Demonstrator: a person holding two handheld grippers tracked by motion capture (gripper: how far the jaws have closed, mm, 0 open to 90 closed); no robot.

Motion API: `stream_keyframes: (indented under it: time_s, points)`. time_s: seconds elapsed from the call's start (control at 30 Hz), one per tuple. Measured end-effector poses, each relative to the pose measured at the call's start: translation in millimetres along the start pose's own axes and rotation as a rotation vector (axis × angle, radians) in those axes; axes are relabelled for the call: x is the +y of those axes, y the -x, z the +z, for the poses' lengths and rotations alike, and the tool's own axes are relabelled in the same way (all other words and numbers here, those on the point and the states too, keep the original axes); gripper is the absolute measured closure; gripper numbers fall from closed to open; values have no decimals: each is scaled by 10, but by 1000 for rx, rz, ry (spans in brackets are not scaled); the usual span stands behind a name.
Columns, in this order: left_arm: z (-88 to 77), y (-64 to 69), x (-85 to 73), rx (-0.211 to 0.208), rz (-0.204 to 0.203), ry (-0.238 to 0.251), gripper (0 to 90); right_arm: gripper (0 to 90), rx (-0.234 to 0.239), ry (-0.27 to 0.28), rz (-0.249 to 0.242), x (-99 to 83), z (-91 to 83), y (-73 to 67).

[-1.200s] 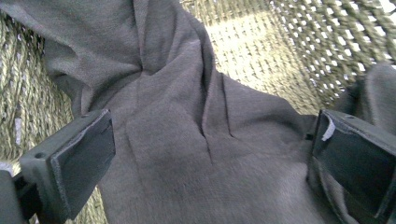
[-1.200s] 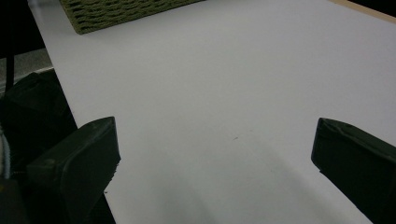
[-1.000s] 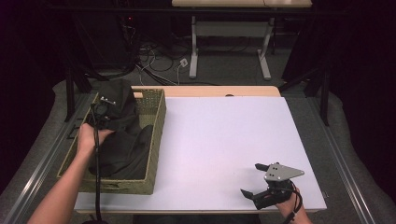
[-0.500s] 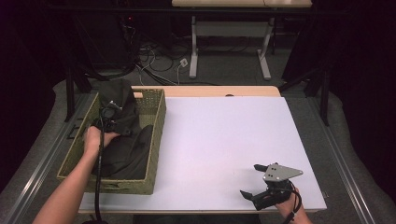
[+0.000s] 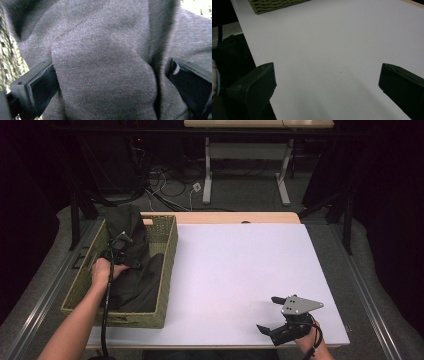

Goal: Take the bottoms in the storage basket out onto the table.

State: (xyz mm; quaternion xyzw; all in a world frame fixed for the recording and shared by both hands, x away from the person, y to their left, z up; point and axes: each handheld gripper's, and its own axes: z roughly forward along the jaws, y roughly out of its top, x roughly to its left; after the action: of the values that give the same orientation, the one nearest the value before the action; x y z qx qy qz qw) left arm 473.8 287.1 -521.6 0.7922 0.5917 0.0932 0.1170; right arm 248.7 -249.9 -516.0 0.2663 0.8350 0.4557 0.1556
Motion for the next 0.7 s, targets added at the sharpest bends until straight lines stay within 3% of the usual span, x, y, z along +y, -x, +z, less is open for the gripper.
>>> stream_keyframes:
  time_s: [0.17,0.4,0.6,0.7]
  points:
    - [58,-5,-13,-29,-40,-10,0,9,10,-12,-7,2,5,0]
    - [80,17,-13,-28,-8,-6,30,9,8,-9,-7,1,8,-4]
    - [31,34,-9,-39,24,15,199,9,7,-14,-6,4,6,-14]
    - [-3,45,-3,-36,56,30,438,10,8,-10,-7,2,8,-12]
